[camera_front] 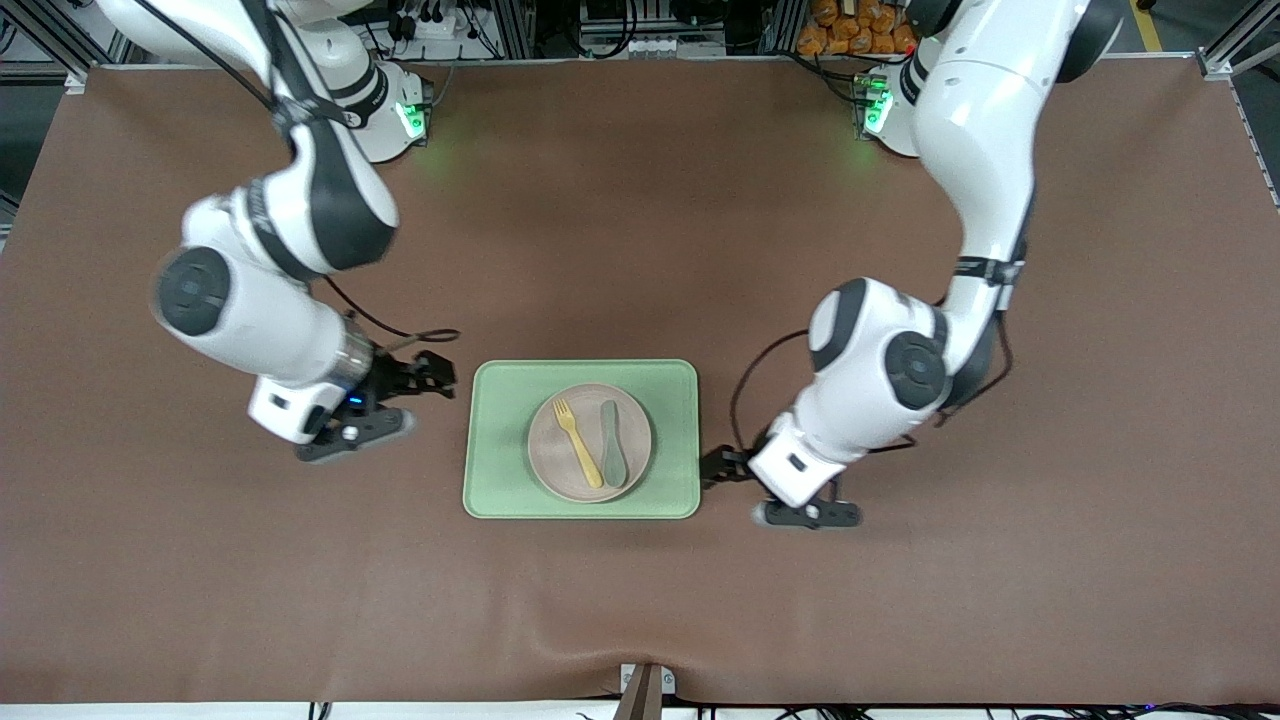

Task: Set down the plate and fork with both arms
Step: 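Open the left gripper off the plate while the right gripper approaches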

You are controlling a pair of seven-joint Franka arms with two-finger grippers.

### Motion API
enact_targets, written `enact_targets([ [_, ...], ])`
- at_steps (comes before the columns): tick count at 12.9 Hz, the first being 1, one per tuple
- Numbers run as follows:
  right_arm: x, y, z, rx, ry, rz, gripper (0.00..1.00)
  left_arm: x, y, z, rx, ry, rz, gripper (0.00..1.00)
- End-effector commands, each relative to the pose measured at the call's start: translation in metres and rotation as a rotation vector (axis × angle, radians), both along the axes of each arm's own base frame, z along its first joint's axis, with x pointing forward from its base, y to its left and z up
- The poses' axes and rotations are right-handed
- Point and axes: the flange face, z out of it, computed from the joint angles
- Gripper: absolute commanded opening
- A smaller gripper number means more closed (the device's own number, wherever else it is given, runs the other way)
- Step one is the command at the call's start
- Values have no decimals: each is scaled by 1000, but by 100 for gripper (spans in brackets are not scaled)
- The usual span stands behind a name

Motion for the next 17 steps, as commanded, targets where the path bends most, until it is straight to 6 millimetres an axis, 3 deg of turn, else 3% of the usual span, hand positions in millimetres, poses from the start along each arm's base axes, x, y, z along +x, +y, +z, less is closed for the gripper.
enact_targets([
  [1, -4, 46, -35, 0, -13, 50, 100, -2, 31, 18, 98, 20, -12, 100],
  [2, -8, 62, -44, 1, -22, 73, 100, 3, 55, 28, 142, 20, -12, 100],
  [4, -8, 73, -70, -5, -30, 97, 100, 10, 96, 33, 174, 43, -79, 100],
  [7, -15, 95, -90, -60, -42, 168, 100, 22, 173, 43, 187, 42, -146, 100],
  [9, -18, 108, -110, -86, -59, 202, 100, 14, 200, 66, 155, 92, -173, 100],
  [11, -18, 120, -121, -62, -111, 202, 100, -3, 201, 100, 236, 118, -205, 100],
  [13, -27, 140, -143, -57, -113, 213, 100, -29, 188, 136, 272, 163, -200, 100],
  [17, -28, 148, -161, -45, -147, 206, 100, -83, 189, 189, 325, 205, -149, 100],
])
